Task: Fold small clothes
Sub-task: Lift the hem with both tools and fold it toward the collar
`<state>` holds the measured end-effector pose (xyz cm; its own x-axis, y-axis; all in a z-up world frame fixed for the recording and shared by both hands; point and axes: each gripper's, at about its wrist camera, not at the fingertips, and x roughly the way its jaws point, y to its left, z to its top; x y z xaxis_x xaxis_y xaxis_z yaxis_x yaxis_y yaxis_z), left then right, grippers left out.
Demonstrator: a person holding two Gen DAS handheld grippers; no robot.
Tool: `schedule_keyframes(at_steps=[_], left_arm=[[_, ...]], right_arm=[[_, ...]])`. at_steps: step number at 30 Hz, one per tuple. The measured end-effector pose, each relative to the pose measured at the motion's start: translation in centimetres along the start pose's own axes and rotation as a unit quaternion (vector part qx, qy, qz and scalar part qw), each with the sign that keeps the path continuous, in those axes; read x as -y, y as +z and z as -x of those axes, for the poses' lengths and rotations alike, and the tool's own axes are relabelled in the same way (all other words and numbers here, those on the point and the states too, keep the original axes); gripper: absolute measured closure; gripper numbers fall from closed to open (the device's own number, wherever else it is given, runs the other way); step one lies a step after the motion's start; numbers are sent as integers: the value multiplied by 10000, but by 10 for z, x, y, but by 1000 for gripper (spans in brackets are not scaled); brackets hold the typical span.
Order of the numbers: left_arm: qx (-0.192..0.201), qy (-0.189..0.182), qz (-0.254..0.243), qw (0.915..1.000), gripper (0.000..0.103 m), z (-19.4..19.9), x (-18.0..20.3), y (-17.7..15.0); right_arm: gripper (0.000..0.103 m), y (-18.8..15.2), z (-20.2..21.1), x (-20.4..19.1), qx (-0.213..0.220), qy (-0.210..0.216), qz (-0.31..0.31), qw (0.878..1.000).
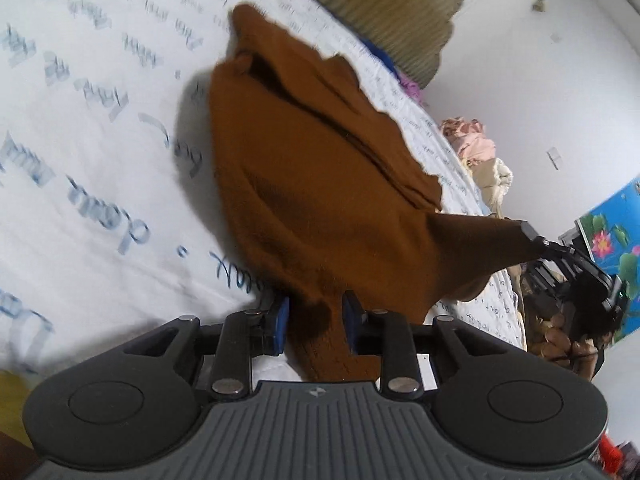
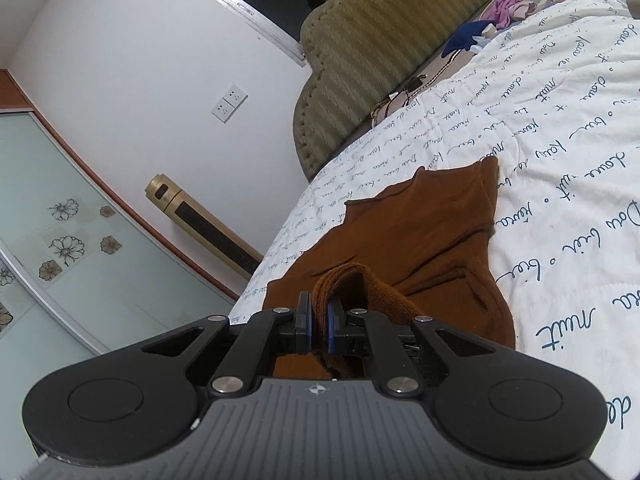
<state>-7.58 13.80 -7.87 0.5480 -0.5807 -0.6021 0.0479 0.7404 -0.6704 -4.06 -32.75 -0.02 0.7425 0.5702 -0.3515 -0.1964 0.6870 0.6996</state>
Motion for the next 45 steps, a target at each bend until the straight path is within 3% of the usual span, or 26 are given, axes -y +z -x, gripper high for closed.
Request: schedule_keyframes(at_steps=[6, 10, 13, 18, 20, 22, 28, 32, 38, 45], left_arm=[[-58, -55, 427, 9991, 76, -4, -7, -7], [-311, -424, 1123, 9923, 76, 2, -26, -8], [-274, -475, 1381, 9889, 76, 0, -31, -8], [-175, -541, 1317, 9897, 78, -14, -20, -12], [-197, -589, 1363, 9887, 94, -22, -19, -12], [-113, -456, 1345, 9898, 98, -25, -18, -14], [174, -131, 991, 9948, 99, -19, -5, -5], [279, -324, 702, 9966, 99, -11, 9, 16], [648, -564, 291, 9959, 99, 1, 35, 76], [966, -284, -26, 9949, 99, -27, 50, 152]], right_arm=[[90, -1, 3, 4, -11, 47, -63, 10000], [90, -2, 5, 8, -18, 93, -107, 9999], [90, -2, 4, 10, -10, 129, -166, 9998], [90, -4, 6, 10, 33, 173, -197, 9997], [90, -4, 7, 10, 39, 184, -195, 9996], [90, -4, 9, 10, 48, 184, -187, 9996], [90, -1, 11, 10, 84, 160, -177, 9997], [90, 4, 11, 7, 167, 175, -144, 9996], [90, 29, -2, -2, 316, 309, -81, 9990], [90, 76, -40, 2, 606, 385, -278, 9970]])
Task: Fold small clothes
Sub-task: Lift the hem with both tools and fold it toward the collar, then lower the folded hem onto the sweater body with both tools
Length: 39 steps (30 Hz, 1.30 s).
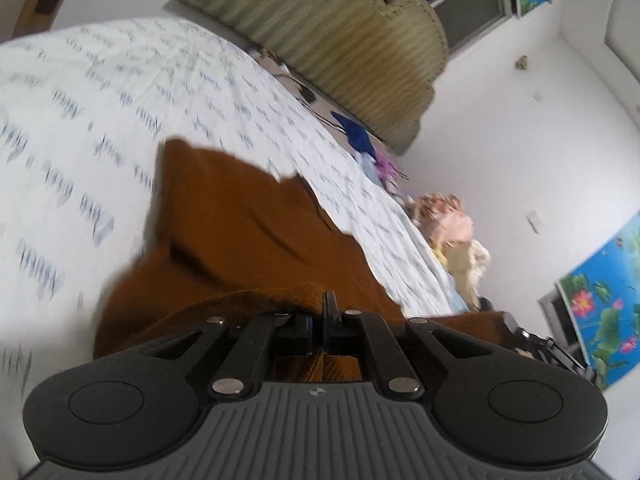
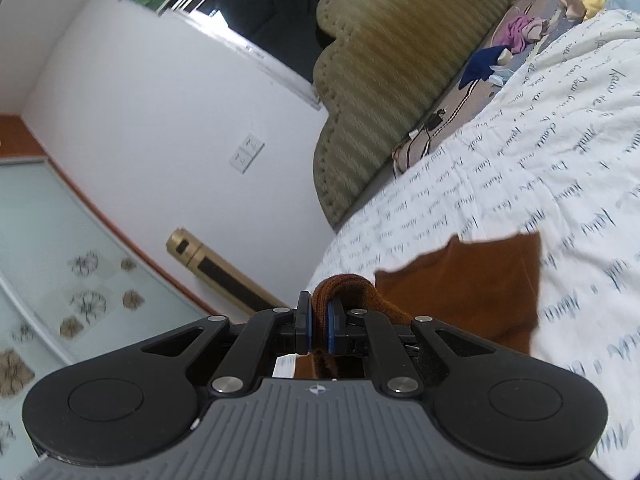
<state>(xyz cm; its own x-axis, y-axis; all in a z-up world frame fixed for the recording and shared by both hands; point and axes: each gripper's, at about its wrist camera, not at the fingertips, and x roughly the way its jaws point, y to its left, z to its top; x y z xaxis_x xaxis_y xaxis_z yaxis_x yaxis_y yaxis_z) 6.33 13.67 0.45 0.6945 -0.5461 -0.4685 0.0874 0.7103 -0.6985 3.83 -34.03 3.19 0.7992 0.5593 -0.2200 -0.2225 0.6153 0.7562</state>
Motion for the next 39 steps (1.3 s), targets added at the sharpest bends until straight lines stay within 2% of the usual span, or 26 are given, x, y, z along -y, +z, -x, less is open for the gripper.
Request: schedule_keyframes(at_steps=[5, 11, 14, 16, 19, 21, 23, 26, 28, 29, 30, 32, 34, 35, 36, 39], left_arm=[[74, 351, -74, 9993, 99, -52, -1, 57], [124, 881, -366, 9954, 99, -124, -1, 111], [-33, 1337, -267, 9907, 99, -167, -15, 122], [-351, 1463, -34, 9886, 99, -196, -33, 127], [-583, 1531, 144, 9864, 98, -220, -46, 133], [-553, 1543, -99, 9864, 98, -219, -39, 135], [-410, 1485, -378, 9873, 98, -210, -27, 139], [-290, 1178, -327, 9921, 98, -196, -12, 154], [-380, 969, -113, 9945, 98, -192, -7, 166], [-558, 978, -119, 9936, 98, -194, -6, 169], [-795, 1164, -149, 9899, 97, -195, -5, 170], [-991, 1785, -283, 9785, 98, -193, -8, 161], [-913, 2385, -889, 9627, 97, -186, -8, 147], [-813, 2671, -1079, 9541, 97, -183, -9, 144], [-711, 2821, -1056, 9509, 97, -177, -13, 144], [-479, 2477, -852, 9639, 97, -160, -16, 147]], right_arm=[[90, 29, -47, 16, 153, -164, -121, 9997], [90, 50, -102, 67, 453, -694, -650, 9944], [90, 49, -126, 100, 472, -1204, -1073, 9858], [90, 45, -139, 120, 471, -1578, -1212, 9789], [90, 42, -149, 141, 446, -1825, -1426, 9718], [90, 44, -151, 141, 432, -1931, -1234, 9724], [88, 45, -149, 132, 390, -1854, -986, 9769], [87, 43, -139, 105, 242, -1559, -452, 9864], [87, 35, -136, 87, -225, -1241, -202, 9918], [87, 28, -138, 79, -496, -1218, -76, 9913], [87, 20, -142, 71, -820, -1213, 104, 9892], [87, 1, -154, 59, -1318, -1321, 503, 9811], [87, -14, -172, 52, -1624, -1563, 866, 9704], [87, -19, -182, 51, -1684, -1703, 1022, 9655], [87, -21, -193, 50, -1717, -1819, 1166, 9612], [87, -12, -225, 53, -1579, -2199, 1450, 9517]])
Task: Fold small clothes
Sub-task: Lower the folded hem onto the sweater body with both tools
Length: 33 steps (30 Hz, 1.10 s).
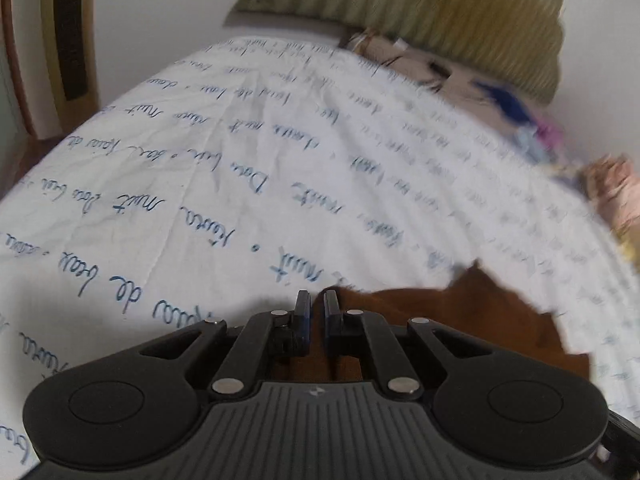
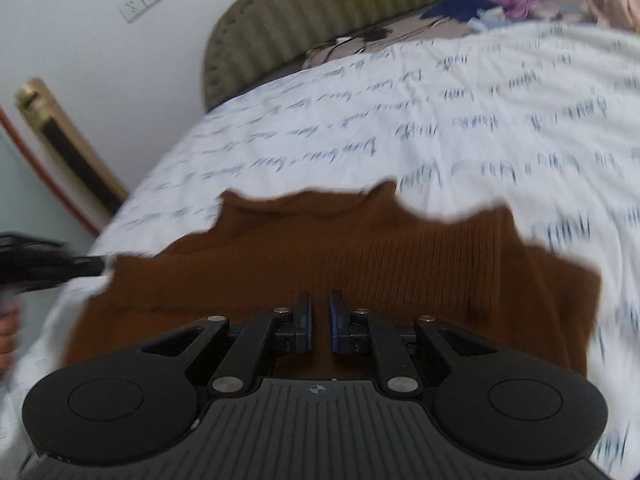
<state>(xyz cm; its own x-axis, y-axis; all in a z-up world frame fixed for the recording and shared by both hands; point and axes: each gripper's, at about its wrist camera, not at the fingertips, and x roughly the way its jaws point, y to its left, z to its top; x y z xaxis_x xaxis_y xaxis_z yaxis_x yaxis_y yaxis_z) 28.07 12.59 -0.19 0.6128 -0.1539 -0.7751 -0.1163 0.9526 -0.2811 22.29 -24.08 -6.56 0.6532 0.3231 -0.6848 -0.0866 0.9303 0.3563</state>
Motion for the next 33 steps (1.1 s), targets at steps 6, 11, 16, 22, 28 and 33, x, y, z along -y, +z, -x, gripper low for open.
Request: schedule_keyframes(at_steps=[6, 11, 16, 22, 28, 33], left_arm=[[246, -880, -868, 9920, 97, 22, 49, -37], [-83, -1301, -1991, 9713, 97, 8, 99, -93], [-225, -1192, -2458, 9617, 97, -14, 119, -118], [-374, -1140, -1794, 9764, 97, -47, 113, -78], [-223, -746, -1477, 9860, 97, -76, 119, -29], [406, -359, -1197, 9913, 97, -73, 124, 4]], right_arm=[[87, 47, -32, 15, 208, -390, -373, 9983], [87, 25, -5, 3, -135, 549, -302, 9979], [87, -23, 28, -17, -348, 584, 284, 9973], [91, -7, -2, -10, -272, 184, 249, 9991], [88, 36, -30, 3, 93, -138, 88, 9998], [87, 45, -17, 8, 158, 291, -94, 9994]])
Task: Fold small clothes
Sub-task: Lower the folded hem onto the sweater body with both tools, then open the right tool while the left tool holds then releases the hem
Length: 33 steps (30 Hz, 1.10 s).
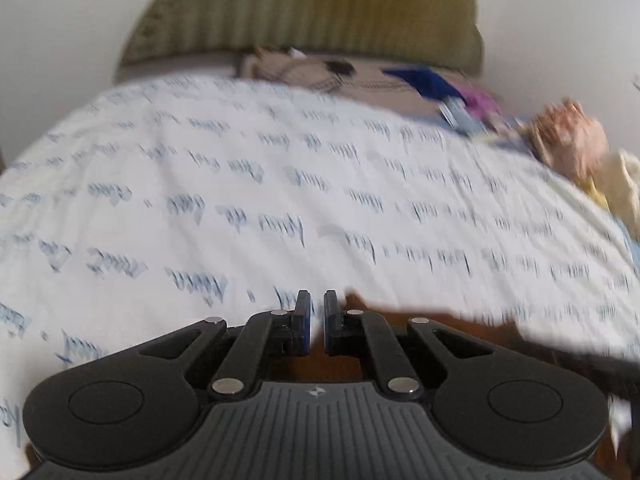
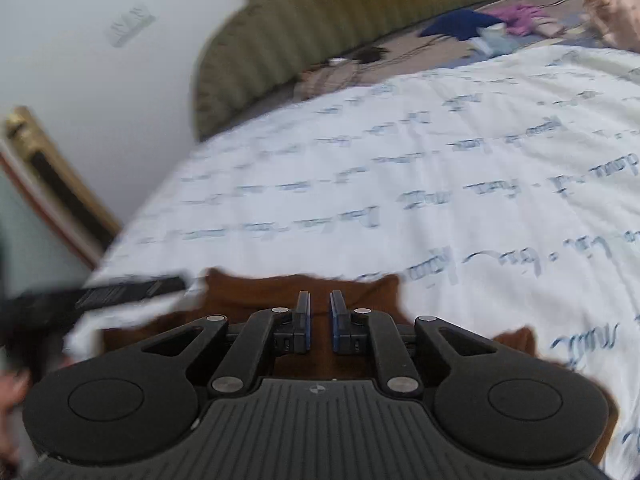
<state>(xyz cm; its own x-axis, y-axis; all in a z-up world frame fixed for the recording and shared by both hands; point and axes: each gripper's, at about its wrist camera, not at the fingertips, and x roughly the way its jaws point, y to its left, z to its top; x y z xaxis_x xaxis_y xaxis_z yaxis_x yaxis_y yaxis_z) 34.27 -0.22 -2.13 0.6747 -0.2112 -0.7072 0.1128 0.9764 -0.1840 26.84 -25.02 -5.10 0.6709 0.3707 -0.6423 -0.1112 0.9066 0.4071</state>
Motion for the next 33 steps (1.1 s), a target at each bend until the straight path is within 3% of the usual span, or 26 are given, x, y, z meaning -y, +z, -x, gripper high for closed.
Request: schedule_keyframes(at_steps=[3, 6, 8, 11, 13, 16, 19, 23, 27, 30, 33], left_arm=[[39, -100, -288, 9995, 97, 20, 4, -9], [-87, -200, -901, 9957, 97, 43, 8, -47], [-273, -192, -1285, 9912, 97, 52, 10, -78], [-344, -77, -1673, 9853, 97, 53, 11, -110], [-329, -14, -1596, 9866, 97, 49, 12, -107], [-195, -45, -1229, 9922, 96, 36, 8, -76], [131, 324, -1017, 9942, 96, 13, 4, -33], [91, 424, -375, 9984, 96, -6, -12, 1], [225, 526, -556, 9968, 96, 16, -28, -18], [125, 473, -719, 9962, 95, 37, -40, -51], [68, 621, -952, 9935, 95, 52, -45, -81]], right_arm=[[87, -25, 29, -8, -320, 185, 273, 9989], [87, -51, 51, -3, -555, -123, 425, 9975], [88, -60, 51, 4, -721, -213, 420, 9963], [90, -56, 41, 10, -604, -352, 280, 9972], [89, -45, 30, 11, -407, -481, 183, 9978], [89, -22, 13, 16, -24, -529, 38, 9986], [88, 7, -1, 18, 404, -723, 131, 9965], [82, 33, -14, 37, 281, -927, -458, 9942], [80, 11, 10, 24, 293, -600, -8, 9978], [77, -19, 27, 9, 1, -311, 154, 9994], [73, -42, 42, -9, 329, -636, 687, 9951]])
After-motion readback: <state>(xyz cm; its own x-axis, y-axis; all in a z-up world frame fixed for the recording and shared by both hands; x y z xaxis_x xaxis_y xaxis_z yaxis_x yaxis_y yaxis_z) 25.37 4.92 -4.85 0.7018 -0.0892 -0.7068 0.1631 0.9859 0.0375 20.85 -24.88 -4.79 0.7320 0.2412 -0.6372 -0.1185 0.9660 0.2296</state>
